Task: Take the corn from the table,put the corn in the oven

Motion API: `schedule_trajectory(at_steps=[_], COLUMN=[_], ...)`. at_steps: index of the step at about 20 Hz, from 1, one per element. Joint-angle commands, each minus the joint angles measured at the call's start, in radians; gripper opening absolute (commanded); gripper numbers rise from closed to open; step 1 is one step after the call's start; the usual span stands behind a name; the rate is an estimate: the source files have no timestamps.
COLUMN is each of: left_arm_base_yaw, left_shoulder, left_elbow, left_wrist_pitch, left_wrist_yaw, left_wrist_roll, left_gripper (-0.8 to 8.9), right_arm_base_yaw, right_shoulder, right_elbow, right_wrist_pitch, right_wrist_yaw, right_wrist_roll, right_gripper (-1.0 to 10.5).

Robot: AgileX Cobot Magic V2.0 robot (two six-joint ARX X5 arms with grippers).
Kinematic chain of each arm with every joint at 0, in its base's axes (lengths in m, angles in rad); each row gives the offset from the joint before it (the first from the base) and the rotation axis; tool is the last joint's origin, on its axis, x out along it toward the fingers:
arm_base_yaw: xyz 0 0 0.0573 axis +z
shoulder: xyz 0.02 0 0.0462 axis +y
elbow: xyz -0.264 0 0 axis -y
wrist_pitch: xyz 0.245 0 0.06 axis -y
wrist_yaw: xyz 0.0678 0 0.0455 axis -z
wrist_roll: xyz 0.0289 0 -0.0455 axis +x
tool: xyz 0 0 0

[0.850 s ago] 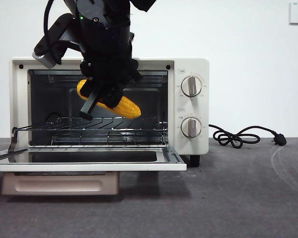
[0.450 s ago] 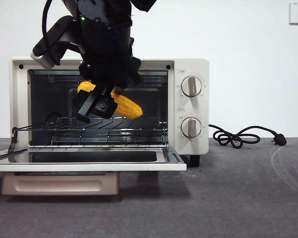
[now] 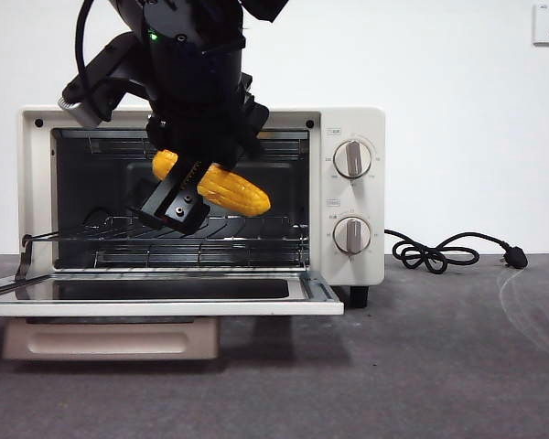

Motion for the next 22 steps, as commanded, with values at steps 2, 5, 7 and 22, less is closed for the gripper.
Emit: schedule_trajectory(at_steps=[2, 5, 7, 22], left_arm_base_yaw=[-0.003, -0.003, -0.003, -0.003], left_shoulder=[-0.002, -0.002, -0.001, 0.000], left_elbow=[0.002, 0.002, 0.002, 0.002], left_wrist_pitch=[0.004, 0.003, 0.002, 0.002], left_wrist_yaw=[-0.003, -0.032, -0.053, -0.055], left_wrist_roll=[0.009, 0.010, 0.010, 0.013], left_gripper=[-0.06, -0.06, -0.06, -0.06], right_arm_base_yaw=[0.009, 0.018, 0.029, 0.120], right_shoulder=[0.011, 0.011, 0.010, -0.077], right_elbow=[0.003, 0.003, 0.003, 0.003], right_wrist_pitch=[0.003, 0.003, 0.002, -0.068], right_wrist_yaw=[0.024, 0.050, 0.069, 0.170], right_wrist_roll=[0.021, 0.021, 0.021, 0.073], right_gripper=[4.5, 4.5, 4.5, 4.4])
